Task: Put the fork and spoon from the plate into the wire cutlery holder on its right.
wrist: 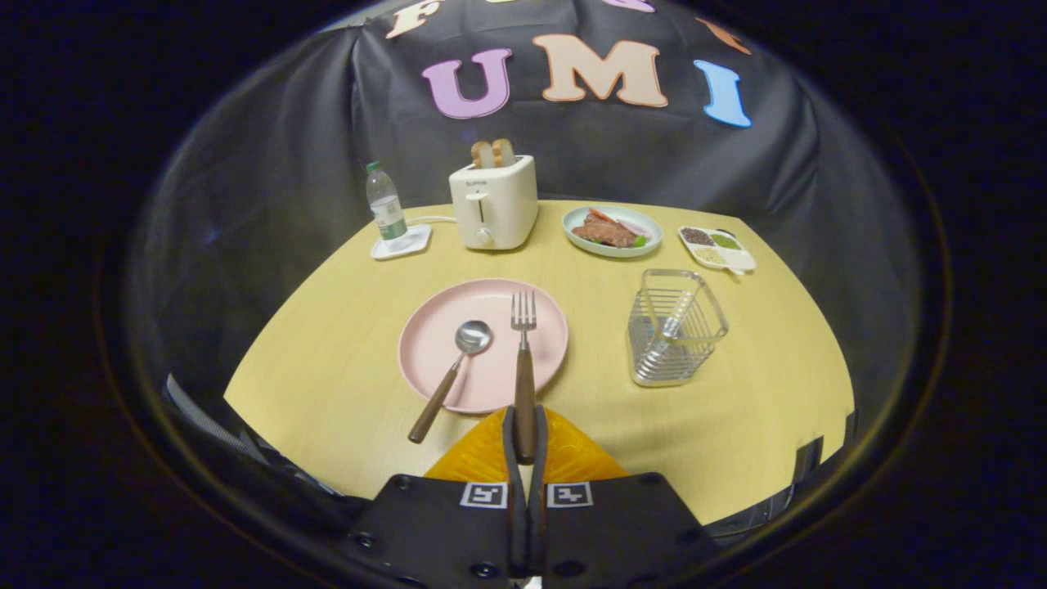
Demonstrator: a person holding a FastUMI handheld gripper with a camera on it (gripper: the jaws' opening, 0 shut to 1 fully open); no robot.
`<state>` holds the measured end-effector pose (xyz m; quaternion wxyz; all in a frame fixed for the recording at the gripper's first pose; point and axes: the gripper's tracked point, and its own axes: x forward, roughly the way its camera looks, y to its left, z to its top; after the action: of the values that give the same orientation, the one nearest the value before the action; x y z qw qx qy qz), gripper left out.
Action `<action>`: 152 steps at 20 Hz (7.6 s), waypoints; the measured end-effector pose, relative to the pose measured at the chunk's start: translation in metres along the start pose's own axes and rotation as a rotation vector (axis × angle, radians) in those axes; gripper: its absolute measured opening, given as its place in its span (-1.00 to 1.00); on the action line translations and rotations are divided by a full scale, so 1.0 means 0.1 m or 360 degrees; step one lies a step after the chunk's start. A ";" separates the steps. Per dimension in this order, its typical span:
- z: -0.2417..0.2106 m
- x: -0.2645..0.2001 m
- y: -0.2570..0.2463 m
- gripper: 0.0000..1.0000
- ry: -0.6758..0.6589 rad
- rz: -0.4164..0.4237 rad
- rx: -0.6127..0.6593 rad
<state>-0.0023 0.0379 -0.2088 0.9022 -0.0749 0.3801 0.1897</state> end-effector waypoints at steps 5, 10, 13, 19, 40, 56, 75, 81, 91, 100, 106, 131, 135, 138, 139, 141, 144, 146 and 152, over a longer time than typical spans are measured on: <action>0.30 -0.27 -0.39 -0.93 0.0029 -0.0074 0.0078; 0.44 -0.44 -0.83 -0.93 0.0123 -0.0169 0.0065; 0.44 -0.53 -1.03 -0.92 0.0231 -0.0194 0.0017; 0.29 -0.31 -1.17 -0.92 0.0512 -0.0141 0.0126; 0.47 0.08 -1.26 0.55 0.0508 -0.0195 0.0073; 0.39 -0.25 -0.69 0.98 -0.0069 -0.0463 0.0492; -0.45 0.57 0.94 0.98 0.0067 -0.0039 0.0212; -0.57 0.75 1.10 0.91 0.0137 0.0035 0.0175; -0.63 0.99 1.14 -0.32 0.0203 0.0043 0.0140; -0.61 0.85 1.08 -0.91 0.0224 0.0037 0.0117; -0.52 0.67 1.04 -0.93 0.0216 0.0085 0.0107; 0.72 -0.40 -0.96 -0.93 0.0421 -0.0103 0.0198; 0.66 -0.26 -1.20 -0.93 0.0595 -0.0118 0.0184; 0.61 -0.14 -1.27 -0.93 0.0720 -0.0081 0.0163; 0.59 -0.11 -1.30 -0.92 0.0762 -0.0073 0.0150; 0.55 -0.06 -1.36 -0.92 0.0842 -0.0060 0.0142; 0.49 -0.02 -1.38 -0.93 0.0940 -0.0022 0.0126; 0.48 0.02 -1.39 -0.92 0.0968 -0.0007 0.0103; 0.47 0.03 -1.42 -0.68 0.0970 0.0014 0.0073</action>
<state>0.0869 -0.0782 -0.1795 0.7471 -0.1064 0.6379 0.1538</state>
